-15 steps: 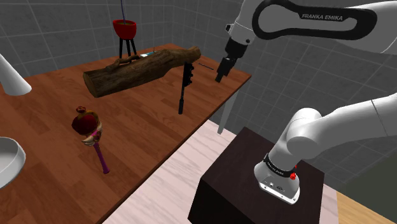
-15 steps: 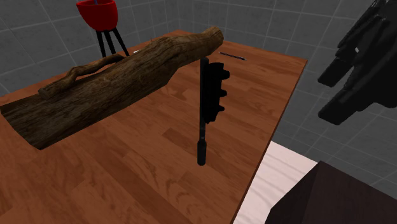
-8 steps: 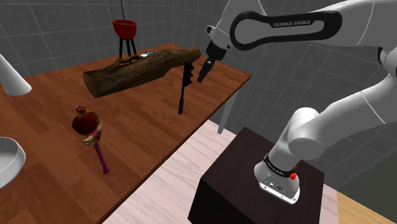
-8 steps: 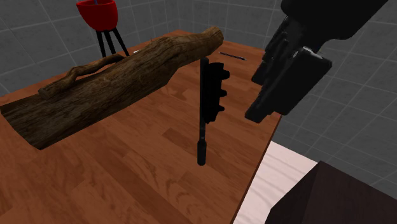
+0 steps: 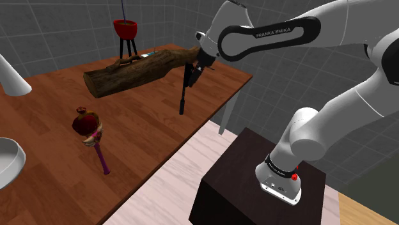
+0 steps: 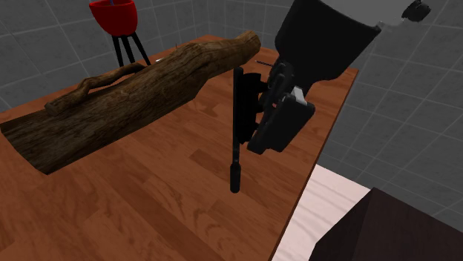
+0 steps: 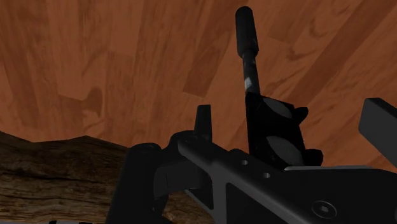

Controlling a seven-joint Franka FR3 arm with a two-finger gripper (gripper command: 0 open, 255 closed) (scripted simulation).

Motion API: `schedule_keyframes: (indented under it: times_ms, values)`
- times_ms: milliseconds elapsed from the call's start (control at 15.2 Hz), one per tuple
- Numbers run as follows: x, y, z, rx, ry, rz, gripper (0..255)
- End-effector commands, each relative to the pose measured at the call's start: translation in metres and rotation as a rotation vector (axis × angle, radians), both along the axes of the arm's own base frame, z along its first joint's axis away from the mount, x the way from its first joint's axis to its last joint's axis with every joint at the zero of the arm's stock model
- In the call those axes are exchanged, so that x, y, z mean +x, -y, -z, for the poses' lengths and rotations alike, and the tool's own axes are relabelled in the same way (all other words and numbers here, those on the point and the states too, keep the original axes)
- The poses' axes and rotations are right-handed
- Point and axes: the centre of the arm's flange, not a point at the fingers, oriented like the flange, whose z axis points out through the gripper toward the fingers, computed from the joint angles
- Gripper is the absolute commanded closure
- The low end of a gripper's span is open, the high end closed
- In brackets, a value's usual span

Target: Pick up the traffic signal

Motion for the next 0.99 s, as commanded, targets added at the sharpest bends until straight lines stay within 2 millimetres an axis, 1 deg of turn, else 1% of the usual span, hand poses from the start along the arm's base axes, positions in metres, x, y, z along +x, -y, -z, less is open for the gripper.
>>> schedule_keyframes:
  times_ms: [0,66,198,264,858,924]
  values:
    - [0.0002,0.0006,0.0094,0.000,0.001,-0.001,0]
    - [0.0002,0.0006,0.0177,0.000,0.001,-0.001,0]
    - [0.0002,0.0006,0.0177,0.000,0.001,-0.001,0]
    - [0.0003,0.0007,0.0174,0.000,0.001,-0.001,255]
    - [0.0002,0.0006,0.0177,0.000,0.001,-0.001,255]
    - [0.0001,0.0006,0.0124,0.000,0.001,-0.001,255]
